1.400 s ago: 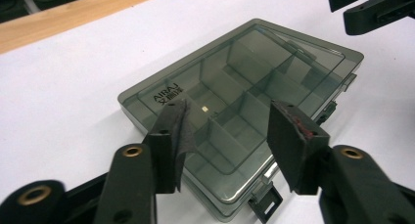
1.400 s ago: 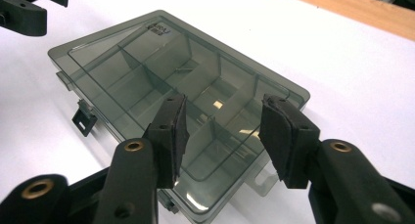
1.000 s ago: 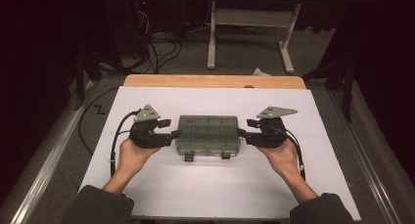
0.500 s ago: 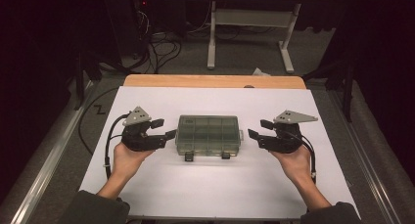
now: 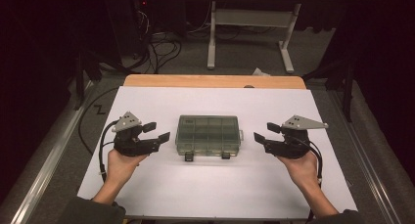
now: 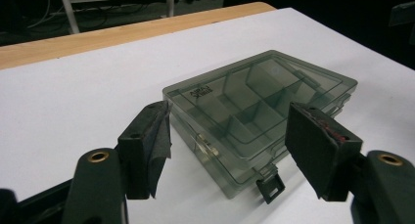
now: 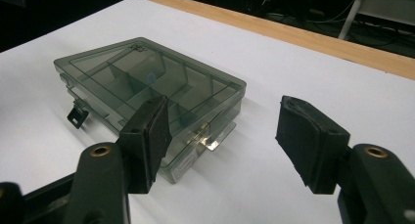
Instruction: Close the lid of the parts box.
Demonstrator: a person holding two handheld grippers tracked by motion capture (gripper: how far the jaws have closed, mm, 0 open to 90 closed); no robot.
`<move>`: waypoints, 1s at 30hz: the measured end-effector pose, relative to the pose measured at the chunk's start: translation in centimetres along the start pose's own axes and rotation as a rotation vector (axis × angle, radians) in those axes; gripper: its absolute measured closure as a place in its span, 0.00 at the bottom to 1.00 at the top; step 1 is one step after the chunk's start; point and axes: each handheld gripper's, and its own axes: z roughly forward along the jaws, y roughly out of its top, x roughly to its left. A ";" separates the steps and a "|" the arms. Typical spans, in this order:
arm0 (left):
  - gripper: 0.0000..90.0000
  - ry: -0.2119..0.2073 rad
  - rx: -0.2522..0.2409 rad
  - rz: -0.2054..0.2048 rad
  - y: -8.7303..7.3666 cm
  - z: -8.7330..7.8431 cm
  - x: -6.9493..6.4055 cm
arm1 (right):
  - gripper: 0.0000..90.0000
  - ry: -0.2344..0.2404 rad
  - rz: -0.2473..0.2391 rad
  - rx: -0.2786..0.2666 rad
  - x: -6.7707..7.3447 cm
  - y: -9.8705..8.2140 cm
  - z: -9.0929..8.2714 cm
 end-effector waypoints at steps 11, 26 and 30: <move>0.39 0.001 -0.026 0.016 -0.7 -0.5 -0.1 | 0.40 -0.025 0.018 -0.040 -0.7 -1.5 -1.5; 0.39 -0.007 -0.039 0.004 -2.4 -0.4 0.0 | 0.38 -0.041 0.043 -0.075 -1.3 -2.9 -2.7; 0.39 -0.009 -0.038 0.008 -2.7 -0.5 -0.1 | 0.38 -0.042 0.048 -0.082 -1.3 -3.3 -2.8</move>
